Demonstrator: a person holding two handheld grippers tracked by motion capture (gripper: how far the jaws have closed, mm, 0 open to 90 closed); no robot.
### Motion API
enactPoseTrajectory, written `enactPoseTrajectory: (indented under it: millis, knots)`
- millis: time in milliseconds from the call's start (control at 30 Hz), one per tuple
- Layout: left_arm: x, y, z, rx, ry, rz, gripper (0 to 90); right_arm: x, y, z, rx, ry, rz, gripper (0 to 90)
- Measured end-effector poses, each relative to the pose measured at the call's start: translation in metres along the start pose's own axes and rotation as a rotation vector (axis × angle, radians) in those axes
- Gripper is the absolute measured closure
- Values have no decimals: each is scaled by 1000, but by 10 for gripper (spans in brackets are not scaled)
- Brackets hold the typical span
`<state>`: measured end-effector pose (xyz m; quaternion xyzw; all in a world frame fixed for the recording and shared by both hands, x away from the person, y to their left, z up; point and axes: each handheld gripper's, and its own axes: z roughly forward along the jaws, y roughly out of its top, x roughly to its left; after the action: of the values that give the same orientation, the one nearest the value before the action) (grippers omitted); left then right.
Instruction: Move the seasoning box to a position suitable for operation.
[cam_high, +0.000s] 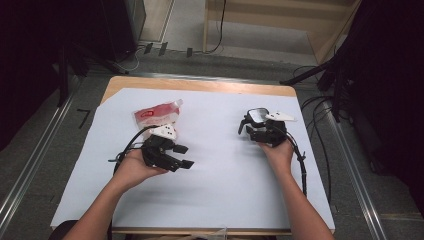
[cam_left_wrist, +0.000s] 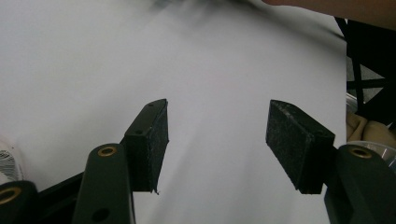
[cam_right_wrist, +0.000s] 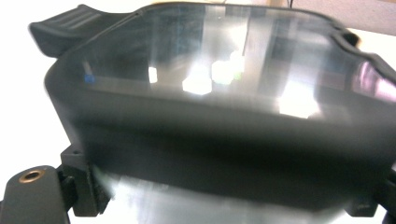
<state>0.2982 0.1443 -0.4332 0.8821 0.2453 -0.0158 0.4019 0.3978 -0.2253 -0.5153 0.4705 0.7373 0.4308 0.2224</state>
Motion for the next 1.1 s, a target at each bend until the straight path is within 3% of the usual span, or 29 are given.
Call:
enactPoseTrajectory:
  millis: [433, 600, 900, 1100]
  knots:
    - [1, 0, -1, -4, -1, -1, 401, 2, 2, -5, 18, -28, -8, 143]
    - [2, -1, -2, -6, 8, -10, 401, 7, 10, -16, -10, 7, 25, 144]
    - [2, -1, -3, -5, 18, -8, 395, 36, 20, -33, -14, 90, -31, 144]
    - [4, -2, -5, -1, 27, -13, 394, 49, 20, -43, 2, 113, -74, 144]
